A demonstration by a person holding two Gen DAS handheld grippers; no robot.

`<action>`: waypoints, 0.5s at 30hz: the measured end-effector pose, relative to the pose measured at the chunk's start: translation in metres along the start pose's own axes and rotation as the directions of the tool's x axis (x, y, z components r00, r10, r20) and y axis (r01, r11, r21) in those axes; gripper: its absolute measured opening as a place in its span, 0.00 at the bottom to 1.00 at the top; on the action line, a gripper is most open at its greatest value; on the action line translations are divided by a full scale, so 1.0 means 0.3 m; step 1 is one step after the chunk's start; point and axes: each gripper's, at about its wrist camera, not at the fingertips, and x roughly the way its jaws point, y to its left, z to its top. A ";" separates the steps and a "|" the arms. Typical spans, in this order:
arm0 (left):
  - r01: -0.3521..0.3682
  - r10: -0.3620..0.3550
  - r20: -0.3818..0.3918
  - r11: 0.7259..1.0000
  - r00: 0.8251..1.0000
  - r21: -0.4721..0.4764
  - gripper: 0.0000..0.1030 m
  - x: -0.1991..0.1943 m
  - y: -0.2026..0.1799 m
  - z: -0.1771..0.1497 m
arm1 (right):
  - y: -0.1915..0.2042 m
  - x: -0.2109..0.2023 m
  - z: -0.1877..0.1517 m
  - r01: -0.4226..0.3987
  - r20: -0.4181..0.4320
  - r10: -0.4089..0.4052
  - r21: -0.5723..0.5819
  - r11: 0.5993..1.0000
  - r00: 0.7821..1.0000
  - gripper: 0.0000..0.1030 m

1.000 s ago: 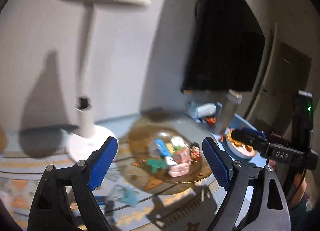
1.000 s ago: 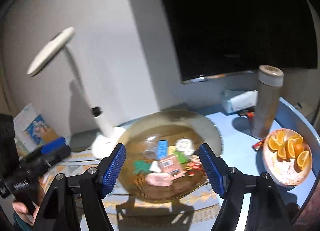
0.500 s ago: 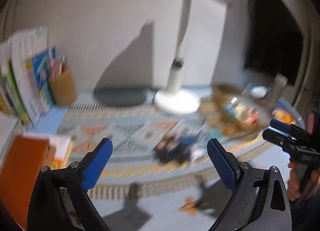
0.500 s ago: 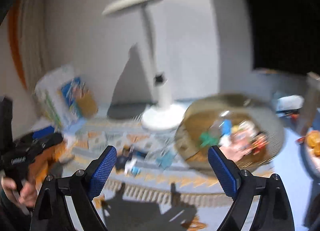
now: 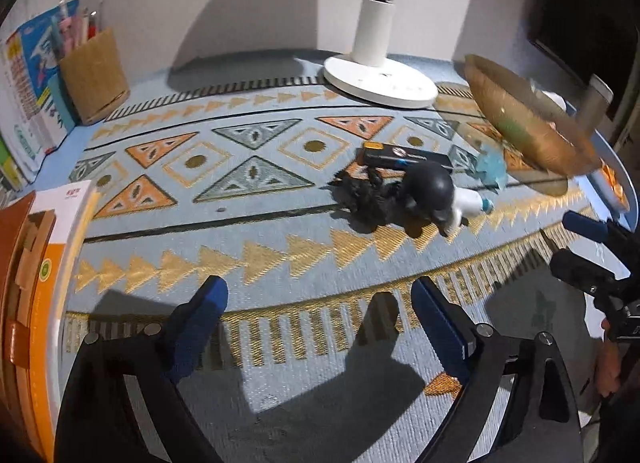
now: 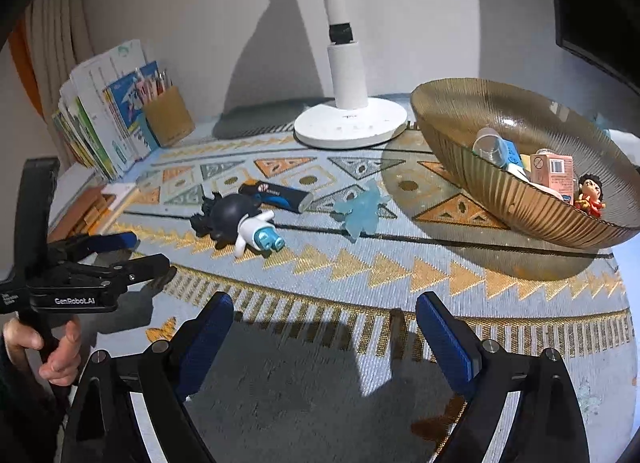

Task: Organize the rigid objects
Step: 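Move both tools back toward the black figure and black USB stick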

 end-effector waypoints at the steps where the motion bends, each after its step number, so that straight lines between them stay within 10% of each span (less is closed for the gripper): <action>1: 0.000 0.000 -0.007 1.000 1.000 0.014 0.90 0.001 -0.007 0.003 | 0.012 0.003 0.003 -0.008 -0.018 0.008 -0.019 1.000 1.000 0.89; 5: -0.125 0.132 -0.039 0.980 0.990 0.153 0.85 0.034 -0.053 0.031 | 0.136 0.008 0.020 -0.029 -0.123 0.002 -0.219 0.975 0.992 0.89; 8: 0.006 0.002 -0.051 0.988 0.999 0.157 0.80 0.037 -0.048 0.070 | 0.214 0.017 0.070 -0.010 -0.110 -0.030 -0.346 0.938 0.993 0.87; 10: 0.027 -0.021 -0.044 0.988 0.999 0.155 0.75 0.051 -0.035 0.099 | 0.224 0.063 0.117 -0.033 -0.109 -0.008 -0.372 0.928 0.994 0.68; 15: 0.095 -0.086 -0.064 0.984 0.994 0.148 0.70 0.085 -0.003 0.127 | 0.177 0.187 0.200 -0.125 -0.168 0.080 -0.277 0.953 0.983 0.56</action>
